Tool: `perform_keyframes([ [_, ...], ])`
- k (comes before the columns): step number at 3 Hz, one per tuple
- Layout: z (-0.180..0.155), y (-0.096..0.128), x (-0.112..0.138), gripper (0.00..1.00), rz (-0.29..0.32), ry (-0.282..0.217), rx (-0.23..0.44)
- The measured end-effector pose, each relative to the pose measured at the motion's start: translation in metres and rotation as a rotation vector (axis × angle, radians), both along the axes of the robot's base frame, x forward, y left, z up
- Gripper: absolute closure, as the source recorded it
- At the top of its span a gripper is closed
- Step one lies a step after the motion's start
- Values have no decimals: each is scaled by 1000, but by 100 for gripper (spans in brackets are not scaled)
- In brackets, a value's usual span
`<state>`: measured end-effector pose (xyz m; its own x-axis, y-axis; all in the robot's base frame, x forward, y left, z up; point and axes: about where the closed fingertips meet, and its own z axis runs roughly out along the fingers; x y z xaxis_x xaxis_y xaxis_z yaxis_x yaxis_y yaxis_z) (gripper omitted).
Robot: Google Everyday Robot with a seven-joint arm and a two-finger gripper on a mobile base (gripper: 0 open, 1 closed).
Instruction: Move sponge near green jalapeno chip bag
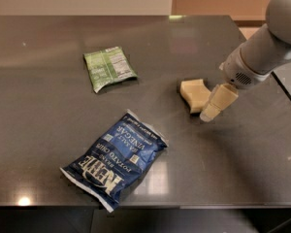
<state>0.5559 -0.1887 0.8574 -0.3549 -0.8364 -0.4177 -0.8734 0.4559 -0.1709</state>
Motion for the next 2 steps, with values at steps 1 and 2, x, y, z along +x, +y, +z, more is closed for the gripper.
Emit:
perform_keyframes([
  [1, -11, 6, 5, 0, -3, 8, 30],
  [2, -18, 15, 7, 18, 15, 16, 45],
])
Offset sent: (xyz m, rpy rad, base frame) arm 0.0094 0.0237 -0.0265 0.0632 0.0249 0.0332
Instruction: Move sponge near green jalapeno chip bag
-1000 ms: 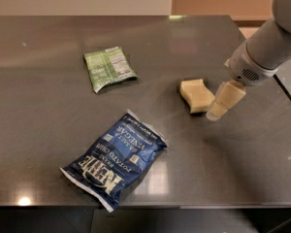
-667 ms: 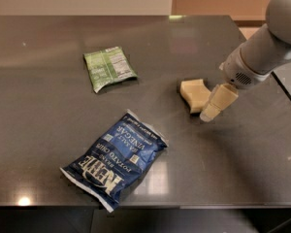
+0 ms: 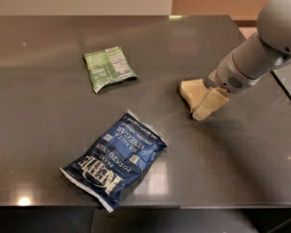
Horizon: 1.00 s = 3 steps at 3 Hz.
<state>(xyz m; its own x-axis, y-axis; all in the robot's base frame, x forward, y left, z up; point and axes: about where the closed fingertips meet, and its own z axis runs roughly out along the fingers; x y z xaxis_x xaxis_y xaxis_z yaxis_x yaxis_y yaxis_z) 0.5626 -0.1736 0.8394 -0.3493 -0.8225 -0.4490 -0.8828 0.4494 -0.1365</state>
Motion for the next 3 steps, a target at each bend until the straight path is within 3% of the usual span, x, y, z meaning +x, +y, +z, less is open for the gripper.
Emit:
perform_keyframes([
  [1, 2, 4, 2, 48, 3, -1, 15],
  [3, 22, 18, 14, 95, 13, -9, 31],
])
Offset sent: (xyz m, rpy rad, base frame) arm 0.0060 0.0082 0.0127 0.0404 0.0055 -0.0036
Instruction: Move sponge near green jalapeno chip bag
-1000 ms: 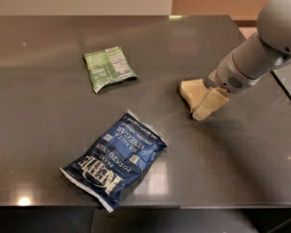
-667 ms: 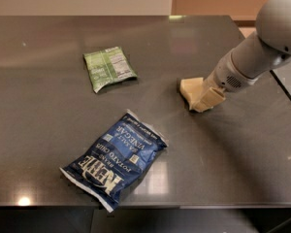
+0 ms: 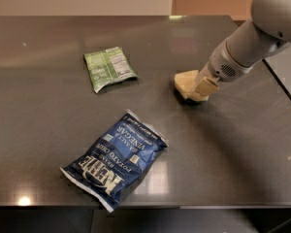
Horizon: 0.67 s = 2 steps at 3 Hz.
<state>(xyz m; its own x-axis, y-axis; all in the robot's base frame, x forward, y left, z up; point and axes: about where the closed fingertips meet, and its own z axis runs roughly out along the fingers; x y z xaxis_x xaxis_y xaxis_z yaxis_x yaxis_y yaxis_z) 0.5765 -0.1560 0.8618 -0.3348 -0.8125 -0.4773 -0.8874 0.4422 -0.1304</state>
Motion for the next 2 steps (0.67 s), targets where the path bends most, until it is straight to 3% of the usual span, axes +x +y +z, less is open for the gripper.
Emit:
perform_keyframes([
  [2, 32, 47, 43, 100, 38, -68, 61],
])
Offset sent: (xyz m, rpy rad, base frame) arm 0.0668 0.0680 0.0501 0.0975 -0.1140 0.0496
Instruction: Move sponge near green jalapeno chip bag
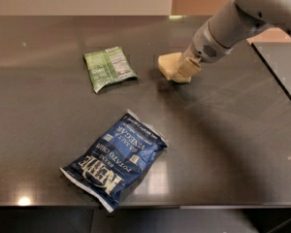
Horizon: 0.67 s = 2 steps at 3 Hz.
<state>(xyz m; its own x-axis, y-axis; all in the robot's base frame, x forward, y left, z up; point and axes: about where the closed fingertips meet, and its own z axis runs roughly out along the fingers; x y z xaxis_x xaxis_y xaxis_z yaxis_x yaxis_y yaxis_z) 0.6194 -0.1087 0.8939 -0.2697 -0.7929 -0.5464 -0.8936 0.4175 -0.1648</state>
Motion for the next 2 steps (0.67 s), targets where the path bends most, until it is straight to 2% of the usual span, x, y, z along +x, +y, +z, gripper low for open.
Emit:
perform_keyframes([
  [1, 4, 23, 17, 100, 9, -23, 50],
  [2, 2, 50, 30, 82, 37, -29, 91],
])
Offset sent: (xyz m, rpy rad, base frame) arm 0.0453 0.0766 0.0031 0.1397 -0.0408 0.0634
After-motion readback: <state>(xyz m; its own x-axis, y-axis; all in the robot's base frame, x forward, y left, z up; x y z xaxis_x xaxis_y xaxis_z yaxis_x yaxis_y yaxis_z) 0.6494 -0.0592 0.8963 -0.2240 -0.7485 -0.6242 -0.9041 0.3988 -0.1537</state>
